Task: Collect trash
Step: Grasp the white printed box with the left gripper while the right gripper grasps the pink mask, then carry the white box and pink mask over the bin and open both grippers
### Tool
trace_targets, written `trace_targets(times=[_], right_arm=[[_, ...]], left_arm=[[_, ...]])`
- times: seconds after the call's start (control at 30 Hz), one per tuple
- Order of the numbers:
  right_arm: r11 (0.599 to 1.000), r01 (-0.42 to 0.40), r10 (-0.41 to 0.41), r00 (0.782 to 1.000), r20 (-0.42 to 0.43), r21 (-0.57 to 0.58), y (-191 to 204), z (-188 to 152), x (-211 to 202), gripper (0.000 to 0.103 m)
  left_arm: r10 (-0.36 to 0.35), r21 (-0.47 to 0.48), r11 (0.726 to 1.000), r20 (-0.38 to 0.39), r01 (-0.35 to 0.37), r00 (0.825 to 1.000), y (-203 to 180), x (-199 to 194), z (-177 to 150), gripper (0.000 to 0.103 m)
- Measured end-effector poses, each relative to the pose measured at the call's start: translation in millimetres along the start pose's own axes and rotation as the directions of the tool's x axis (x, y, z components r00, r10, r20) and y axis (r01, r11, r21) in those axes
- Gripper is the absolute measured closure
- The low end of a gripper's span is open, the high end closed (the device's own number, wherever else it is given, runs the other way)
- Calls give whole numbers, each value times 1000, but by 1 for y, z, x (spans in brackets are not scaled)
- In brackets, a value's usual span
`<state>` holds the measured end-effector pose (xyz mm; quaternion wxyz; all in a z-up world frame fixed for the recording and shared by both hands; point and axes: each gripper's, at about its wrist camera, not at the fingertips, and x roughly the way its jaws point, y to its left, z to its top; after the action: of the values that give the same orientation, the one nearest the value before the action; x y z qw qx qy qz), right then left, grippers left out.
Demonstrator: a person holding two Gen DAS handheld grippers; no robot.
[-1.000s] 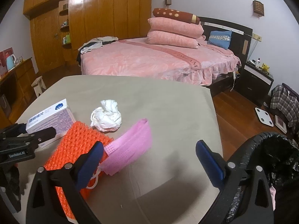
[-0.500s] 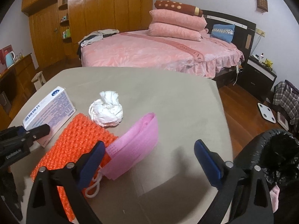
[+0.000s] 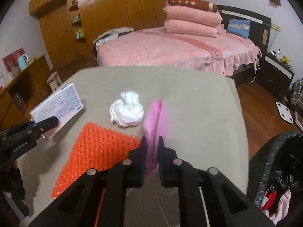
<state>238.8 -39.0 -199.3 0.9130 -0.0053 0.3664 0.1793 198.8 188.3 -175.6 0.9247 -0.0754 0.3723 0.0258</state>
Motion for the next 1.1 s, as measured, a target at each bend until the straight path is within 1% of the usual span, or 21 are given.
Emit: trace_targets(times=[0.27, 0.67, 0.9, 1.1], right_arm=[[1000, -3, 3, 998, 62, 8, -6, 13, -36, 91], [1000, -5, 2, 989, 149, 24, -17, 24, -95, 91], [999, 10, -16, 980, 196, 31, -28, 20, -131, 91], [998, 41, -53, 971, 232, 57, -47, 11, -162, 91]], left_arm=[[-8, 25, 1000, 24, 7, 1000, -20, -29, 0, 75], [-55, 47, 998, 78, 51, 995, -62, -70, 6, 75], [-96, 76, 993, 122, 87, 988, -91, -94, 12, 75], [-150, 120, 984, 130, 135, 980, -123, -107, 8, 75]])
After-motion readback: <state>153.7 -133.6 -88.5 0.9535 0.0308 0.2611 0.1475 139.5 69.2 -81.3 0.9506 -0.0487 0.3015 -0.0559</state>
